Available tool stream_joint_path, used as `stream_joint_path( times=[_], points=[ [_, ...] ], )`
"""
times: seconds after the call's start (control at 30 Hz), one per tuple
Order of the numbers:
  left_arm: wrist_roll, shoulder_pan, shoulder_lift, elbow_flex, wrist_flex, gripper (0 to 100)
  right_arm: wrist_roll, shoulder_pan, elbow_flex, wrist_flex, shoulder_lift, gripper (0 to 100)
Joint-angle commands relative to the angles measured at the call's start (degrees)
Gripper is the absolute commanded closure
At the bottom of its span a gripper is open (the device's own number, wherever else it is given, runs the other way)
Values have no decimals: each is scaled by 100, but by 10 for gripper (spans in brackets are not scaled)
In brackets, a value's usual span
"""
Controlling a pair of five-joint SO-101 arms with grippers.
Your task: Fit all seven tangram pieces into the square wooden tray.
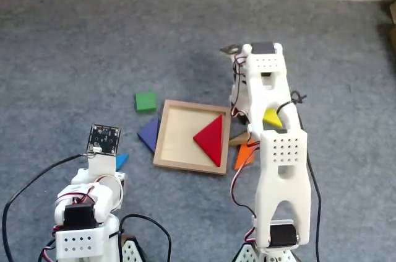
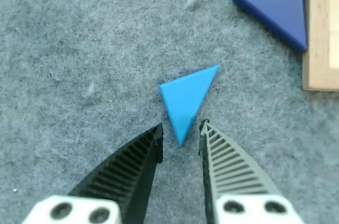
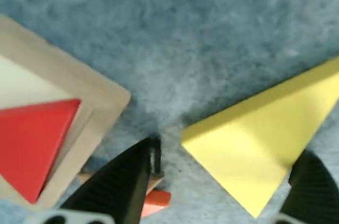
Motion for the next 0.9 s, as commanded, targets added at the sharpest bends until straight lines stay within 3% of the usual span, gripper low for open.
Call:
stream_joint_path(
  times=[0.0,0.3,0.87],
  points=[
    [-53,119,-57,119,44,870,-360,48,-180,-330,-66,628],
    [-44,119,-57,119,44,870,-941,92,-470,-505,-13,630],
    [-44,119,-57,119,44,870,-1099,224,-1042,-505,-13,630]
  ],
)
